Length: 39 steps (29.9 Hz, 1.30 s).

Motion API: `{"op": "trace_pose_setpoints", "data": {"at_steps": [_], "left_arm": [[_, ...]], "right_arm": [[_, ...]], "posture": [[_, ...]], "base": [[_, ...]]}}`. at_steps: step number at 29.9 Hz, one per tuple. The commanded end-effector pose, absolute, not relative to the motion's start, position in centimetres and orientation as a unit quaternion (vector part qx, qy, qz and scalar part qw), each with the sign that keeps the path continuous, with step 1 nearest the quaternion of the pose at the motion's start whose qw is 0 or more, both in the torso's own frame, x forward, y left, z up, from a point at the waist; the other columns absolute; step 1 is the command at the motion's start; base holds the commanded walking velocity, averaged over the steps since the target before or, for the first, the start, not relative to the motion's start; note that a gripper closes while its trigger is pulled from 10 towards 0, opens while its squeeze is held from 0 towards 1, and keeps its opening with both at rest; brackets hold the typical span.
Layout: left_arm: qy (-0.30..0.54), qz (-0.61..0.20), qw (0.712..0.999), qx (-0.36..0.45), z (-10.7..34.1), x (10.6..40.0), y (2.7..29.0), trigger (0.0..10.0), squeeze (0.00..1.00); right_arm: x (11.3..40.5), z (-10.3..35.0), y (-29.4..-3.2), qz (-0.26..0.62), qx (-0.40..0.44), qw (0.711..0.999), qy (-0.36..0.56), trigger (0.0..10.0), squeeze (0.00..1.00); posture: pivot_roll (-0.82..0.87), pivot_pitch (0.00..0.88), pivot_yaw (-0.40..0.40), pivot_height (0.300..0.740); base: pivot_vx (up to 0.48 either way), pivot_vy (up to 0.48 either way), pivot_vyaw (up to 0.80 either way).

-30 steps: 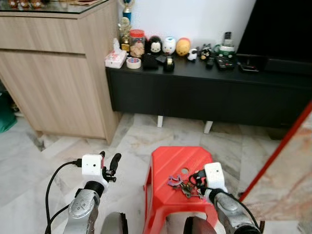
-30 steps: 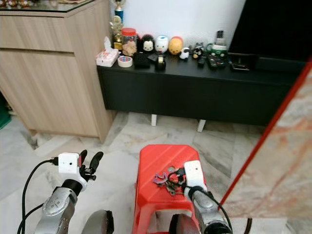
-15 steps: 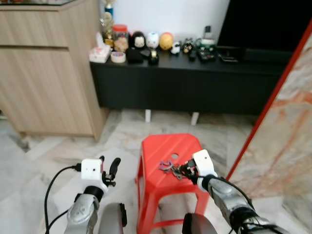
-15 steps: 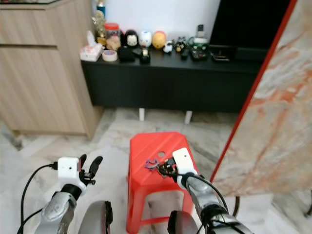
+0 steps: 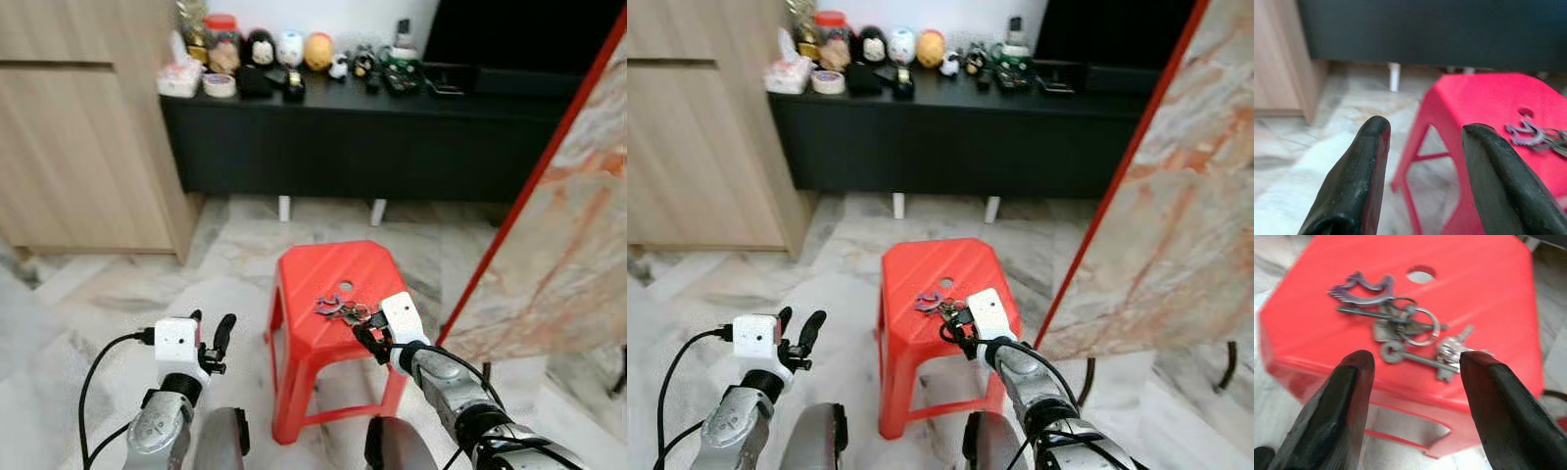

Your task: Hang keys on a hook

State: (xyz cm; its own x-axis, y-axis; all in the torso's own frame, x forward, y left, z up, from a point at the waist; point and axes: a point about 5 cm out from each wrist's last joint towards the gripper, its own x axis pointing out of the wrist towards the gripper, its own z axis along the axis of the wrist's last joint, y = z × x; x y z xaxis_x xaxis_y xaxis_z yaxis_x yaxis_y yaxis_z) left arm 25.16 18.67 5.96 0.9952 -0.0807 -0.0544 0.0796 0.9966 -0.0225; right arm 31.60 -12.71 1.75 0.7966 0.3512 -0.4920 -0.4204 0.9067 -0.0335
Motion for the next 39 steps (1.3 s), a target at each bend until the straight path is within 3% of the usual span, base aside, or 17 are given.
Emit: {"op": "trace_pose_setpoints", "data": {"at_steps": [1, 26, 39], "left_arm": [[0.022, -0.039, 0.999, -0.012, 6.4, 25.2, 18.6, 10.0, 0.00], [0.019, -0.034, 0.999, -0.016, 6.5, 25.4, 18.3, 10.0, 0.00], [0.021, -0.036, 0.999, -0.015, 6.5, 25.5, 18.4, 10.0, 0.00]], "right_arm": [[32.2, 2.3, -13.0, 0.194, -0.070, 0.949, 0.237, 10.0, 0.00], [31.2, 1.5, -13.1, 0.204, -0.071, 0.948, 0.234, 10.0, 0.00], [31.2, 1.5, -12.9, 0.211, -0.073, 0.947, 0.232, 10.0, 0.00]], "posture": [[0.07, 0.092, -0.116, 0.594], [0.07, 0.093, -0.114, 0.594], [0.07, 0.090, -0.112, 0.594]], "base": [[0.000, 0.000, 0.00], [0.251, 0.000, 0.00], [0.000, 0.000, 0.03]]}}
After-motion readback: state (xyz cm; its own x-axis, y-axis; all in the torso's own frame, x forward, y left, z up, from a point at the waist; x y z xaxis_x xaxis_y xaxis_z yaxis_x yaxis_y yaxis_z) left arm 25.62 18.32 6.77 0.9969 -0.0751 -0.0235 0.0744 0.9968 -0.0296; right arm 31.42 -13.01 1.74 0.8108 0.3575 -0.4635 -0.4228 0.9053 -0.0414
